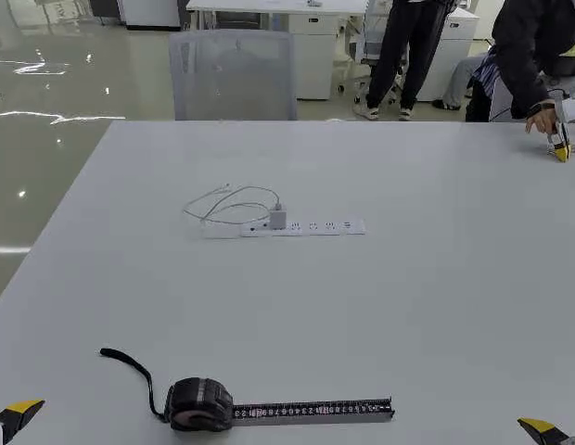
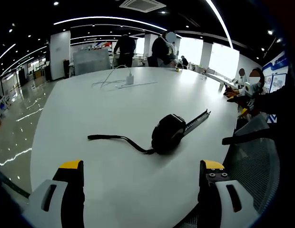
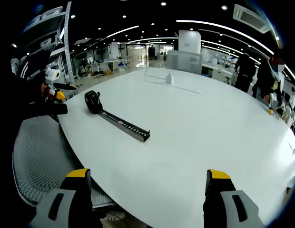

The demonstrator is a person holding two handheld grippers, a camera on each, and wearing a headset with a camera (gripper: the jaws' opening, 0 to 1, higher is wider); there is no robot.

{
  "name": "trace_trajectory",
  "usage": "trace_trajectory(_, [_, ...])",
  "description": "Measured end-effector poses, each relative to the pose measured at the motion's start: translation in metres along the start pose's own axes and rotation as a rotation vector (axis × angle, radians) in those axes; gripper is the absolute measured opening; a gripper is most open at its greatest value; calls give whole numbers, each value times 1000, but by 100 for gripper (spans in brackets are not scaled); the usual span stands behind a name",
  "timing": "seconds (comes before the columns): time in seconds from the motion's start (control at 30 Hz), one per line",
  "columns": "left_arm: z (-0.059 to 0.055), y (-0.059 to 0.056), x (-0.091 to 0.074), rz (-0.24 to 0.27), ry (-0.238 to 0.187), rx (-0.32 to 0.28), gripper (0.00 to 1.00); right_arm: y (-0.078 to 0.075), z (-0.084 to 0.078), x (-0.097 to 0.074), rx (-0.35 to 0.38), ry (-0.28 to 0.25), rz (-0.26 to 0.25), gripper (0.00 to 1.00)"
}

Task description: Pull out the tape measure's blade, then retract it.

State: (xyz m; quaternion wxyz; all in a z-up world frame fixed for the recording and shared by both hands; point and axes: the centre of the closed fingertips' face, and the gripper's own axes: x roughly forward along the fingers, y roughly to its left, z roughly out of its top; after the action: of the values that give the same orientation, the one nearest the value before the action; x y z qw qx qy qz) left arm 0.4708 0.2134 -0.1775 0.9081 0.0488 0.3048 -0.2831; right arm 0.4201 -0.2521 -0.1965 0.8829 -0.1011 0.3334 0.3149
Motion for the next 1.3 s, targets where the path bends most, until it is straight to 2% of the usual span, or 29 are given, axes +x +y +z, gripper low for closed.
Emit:
trace_trajectory(0.03, [0, -2, 1, -8, 5, -4, 99, 0, 0, 0, -2, -1, 0, 99])
trace_trajectory(0.13, [-4, -4, 3, -1, 30, 41, 99, 0, 1, -1, -13, 1, -3, 99])
trace_trajectory(0.2, [-3, -6, 4, -7, 31, 29, 99, -1, -1, -1, -21, 12, -7, 99])
trace_trajectory(0.27, [-4, -5, 6, 2, 51, 24, 99, 0, -3, -1, -29, 26, 0, 99])
trace_trajectory(0.3, [-1, -6, 7, 6, 47, 16, 99, -2, -6, -1, -58, 56, -2, 99])
trace_trajectory(0.4, [7, -7, 11, 24, 30, -31, 99, -3, -6, 1, -88, 74, 13, 99])
trace_trajectory(0.47, [17, -13, 14, 15, 4, -50, 99, -2, -3, 3, -101, 85, 28, 99])
trace_trajectory(0.6, [28, -19, 23, 22, -4, -58, 99, 2, 2, 9, -133, 112, 69, 99])
trace_trajectory(0.73, [34, -24, 36, 30, 2, -72, 99, 0, 8, 16, -179, 130, 91, 99])
trace_trajectory(0.8, [42, -30, 41, 24, -18, -90, 99, -1, 12, 19, -205, 138, 103, 99])
trace_trajectory(0.9, [45, -35, 47, 32, -7, -103, 99, -3, 18, 23, -241, 154, 117, 99])
trace_trajectory(0.97, [52, -35, 52, 38, -28, -102, 99, -4, 24, 27, -257, 156, 125, 99])
trace_trajectory(1.07, [57, -39, 59, 49, -37, -118, 99, -6, 31, 31, -278, 161, 136, 99])
trace_trajectory(1.17, [57, -43, 65, 60, -32, -102, 99, -9, 34, 37, -311, 176, 147, 99])
trace_trajectory(1.3, [59, -47, 73, 69, -34, -126, 99, -9, 36, 44, -336, 198, 181, 99])
